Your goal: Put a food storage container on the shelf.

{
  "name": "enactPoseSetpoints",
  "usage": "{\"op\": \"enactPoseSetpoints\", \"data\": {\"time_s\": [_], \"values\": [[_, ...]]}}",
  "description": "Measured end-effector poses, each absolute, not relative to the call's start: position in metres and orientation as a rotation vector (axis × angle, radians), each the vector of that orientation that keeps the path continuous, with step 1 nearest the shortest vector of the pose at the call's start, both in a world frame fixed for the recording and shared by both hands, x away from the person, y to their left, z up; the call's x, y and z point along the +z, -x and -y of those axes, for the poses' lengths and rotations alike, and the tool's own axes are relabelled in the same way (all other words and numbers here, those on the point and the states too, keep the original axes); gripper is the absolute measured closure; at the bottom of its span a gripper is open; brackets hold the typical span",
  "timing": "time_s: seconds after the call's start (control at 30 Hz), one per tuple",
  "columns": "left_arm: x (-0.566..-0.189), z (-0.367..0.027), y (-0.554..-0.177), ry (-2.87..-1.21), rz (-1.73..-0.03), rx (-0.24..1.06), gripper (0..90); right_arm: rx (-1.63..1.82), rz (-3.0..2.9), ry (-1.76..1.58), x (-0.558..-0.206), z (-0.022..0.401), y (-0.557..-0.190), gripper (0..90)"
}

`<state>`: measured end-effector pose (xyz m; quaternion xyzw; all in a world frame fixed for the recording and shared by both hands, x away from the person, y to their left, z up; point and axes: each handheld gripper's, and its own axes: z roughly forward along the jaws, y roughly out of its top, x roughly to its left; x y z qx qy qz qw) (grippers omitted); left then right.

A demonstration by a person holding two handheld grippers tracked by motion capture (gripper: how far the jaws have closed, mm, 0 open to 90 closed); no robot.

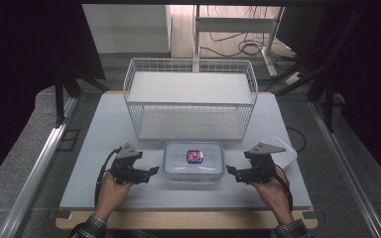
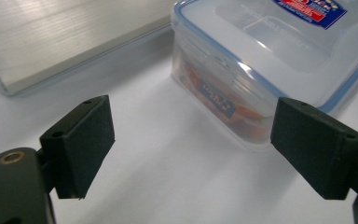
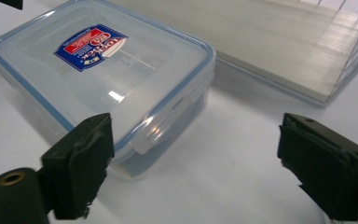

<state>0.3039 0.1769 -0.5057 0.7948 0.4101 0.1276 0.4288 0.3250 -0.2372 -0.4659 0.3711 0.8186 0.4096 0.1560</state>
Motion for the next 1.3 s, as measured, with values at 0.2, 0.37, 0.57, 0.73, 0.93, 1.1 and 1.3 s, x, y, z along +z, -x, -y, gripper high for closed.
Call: {"op": "enactPoseSetpoints", "data": {"time_s": [0.2, 0.37, 0.57, 0.73, 0.93, 1.1, 1.3], "values": [[-0.491, -0.165, -0.307, -1.971, -1.0, 0.229, 10.7, 1.208, -2.37, -1.036, -0.466, 0.225, -0.33, 8.9], [-0.483, -0.15, -0.314, -1.999, -0.984, 0.195, 5.1, 1.182, -2.434, -1.029, -0.467, 0.212, -0.336, 0.8], [-0.482, -0.141, -0.327, -1.992, -0.988, 0.139, 8.3, 1.157, -2.495, -1.075, -0.467, 0.198, -0.347, 3.1], [-0.49, -0.137, -0.34, -1.999, -1.006, 0.088, 8.1, 1.139, -2.522, -1.139, -0.472, 0.191, -0.36, 7.2], [-0.508, -0.132, -0.356, -1.975, -1.028, -0.085, 3.6, 1.228, -2.603, -1.29, -0.486, 0.194, -0.371, 6.2], [-0.517, -0.131, -0.361, -1.962, -1.025, -0.219, 0.2, 1.293, -2.67, -1.361, -0.495, 0.194, -0.375, 4.6], [-0.51, -0.139, -0.349, -1.964, -1.03, -0.21, 13.1, 1.302, -2.685, -1.375, -0.493, 0.199, -0.373, 10.6]]}}
